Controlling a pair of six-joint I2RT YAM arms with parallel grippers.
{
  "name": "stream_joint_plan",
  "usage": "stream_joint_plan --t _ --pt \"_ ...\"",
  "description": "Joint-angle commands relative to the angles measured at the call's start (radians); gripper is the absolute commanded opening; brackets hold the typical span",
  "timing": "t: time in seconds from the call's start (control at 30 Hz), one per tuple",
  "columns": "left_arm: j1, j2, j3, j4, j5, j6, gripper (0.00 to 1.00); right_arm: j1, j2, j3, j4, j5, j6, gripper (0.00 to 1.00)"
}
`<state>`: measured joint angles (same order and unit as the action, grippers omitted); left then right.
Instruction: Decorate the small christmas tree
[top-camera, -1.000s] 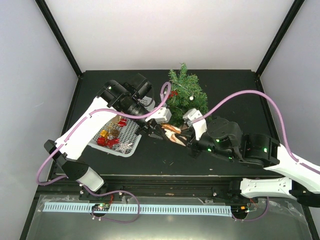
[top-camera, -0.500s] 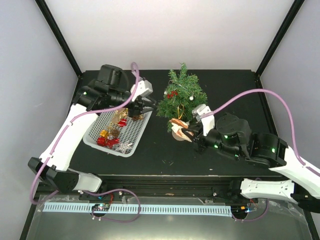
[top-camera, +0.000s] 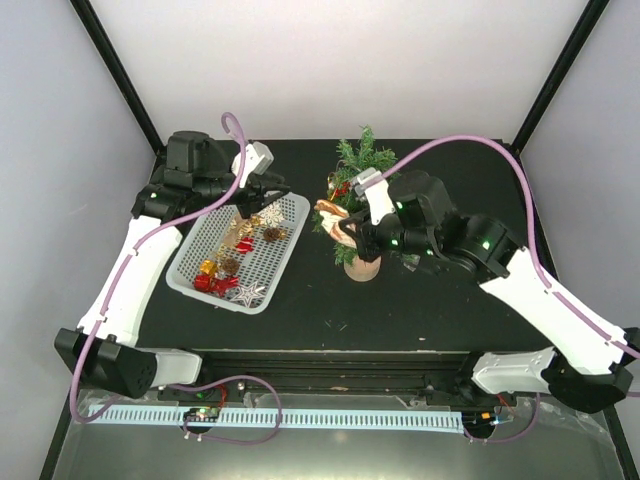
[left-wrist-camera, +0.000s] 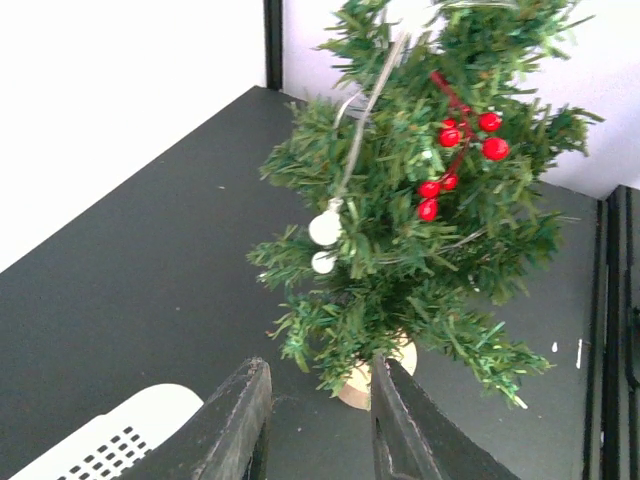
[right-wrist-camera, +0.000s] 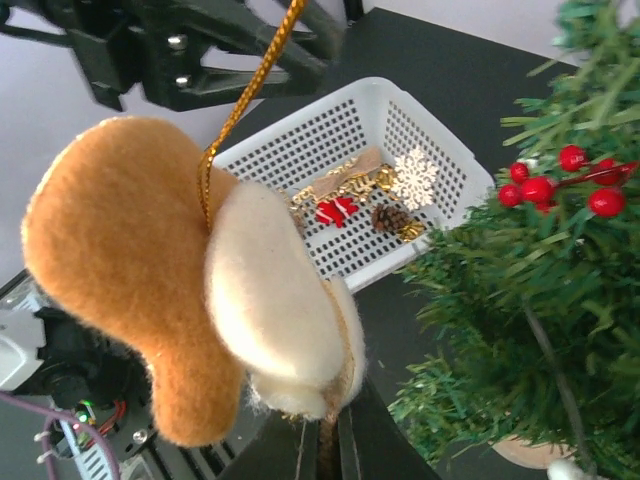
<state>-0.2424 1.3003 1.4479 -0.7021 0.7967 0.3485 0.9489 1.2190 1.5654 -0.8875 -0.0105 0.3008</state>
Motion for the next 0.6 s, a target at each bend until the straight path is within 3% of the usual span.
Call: stream_joint_plan --t 0.0,0.23,0.57 --pt "0.056 -0.004 -0.020 0.076 0.071 -0.032 0.30 -0.095 0.028 0.022 0.035 -0.139 -0.027 0.01" --pt "0.104 0.020 -0.041 0.104 0.123 -0.038 0.30 -0.205 0.062 0.004 0.093 -0.276 -0.008 0.01" --pt "0.121 0.047 -0.058 0.130 0.165 -0.051 0.30 -0.215 0.089 -0.028 0.132 -0.352 0.021 0.01"
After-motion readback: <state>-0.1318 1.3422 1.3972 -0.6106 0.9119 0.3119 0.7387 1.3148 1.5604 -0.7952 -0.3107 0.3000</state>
